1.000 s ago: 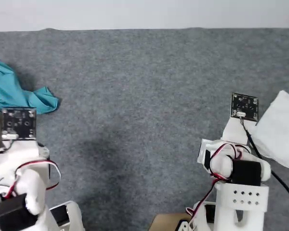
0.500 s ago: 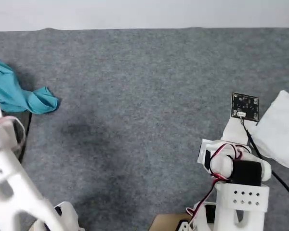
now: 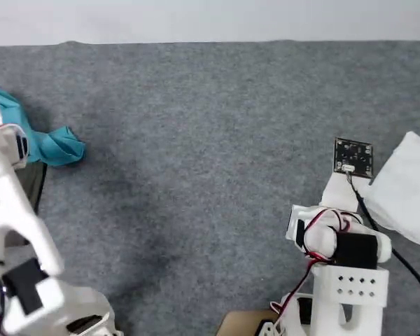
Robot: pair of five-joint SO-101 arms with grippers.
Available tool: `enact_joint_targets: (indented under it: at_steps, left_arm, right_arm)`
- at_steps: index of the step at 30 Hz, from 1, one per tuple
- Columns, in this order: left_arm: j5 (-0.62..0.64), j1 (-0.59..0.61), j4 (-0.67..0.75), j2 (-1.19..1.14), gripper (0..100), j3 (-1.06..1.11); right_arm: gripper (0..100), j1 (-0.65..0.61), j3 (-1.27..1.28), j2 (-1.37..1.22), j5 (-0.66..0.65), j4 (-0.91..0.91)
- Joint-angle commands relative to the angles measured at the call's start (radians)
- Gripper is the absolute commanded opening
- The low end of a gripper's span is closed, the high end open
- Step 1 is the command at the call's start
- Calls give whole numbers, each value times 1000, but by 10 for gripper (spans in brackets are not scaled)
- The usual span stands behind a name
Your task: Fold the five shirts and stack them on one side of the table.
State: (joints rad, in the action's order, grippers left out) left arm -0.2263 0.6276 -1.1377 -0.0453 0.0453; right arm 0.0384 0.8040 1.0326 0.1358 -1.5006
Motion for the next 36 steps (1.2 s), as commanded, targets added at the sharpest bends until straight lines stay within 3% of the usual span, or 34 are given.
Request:
enact_joint_targets:
  at_steps: [1,12,18,23,36]
  left_arm:
    - [-3,-3,74,-92,200,-113]
    - [-3,-48,232,-465,222,-309]
    - [-3,-100,218,-647,167,-467]
    - [-3,-126,155,-713,6,-647]
    - [-2,-278,-264,-649,2,-1208]
  right_arm:
    - [9,-4,-8,16,0,7]
    - [9,-8,-9,16,-2,-35]
    - [9,-8,-11,16,-2,-64]
    - [9,-8,-11,16,-2,-64]
    - [9,-8,-11,16,0,-64]
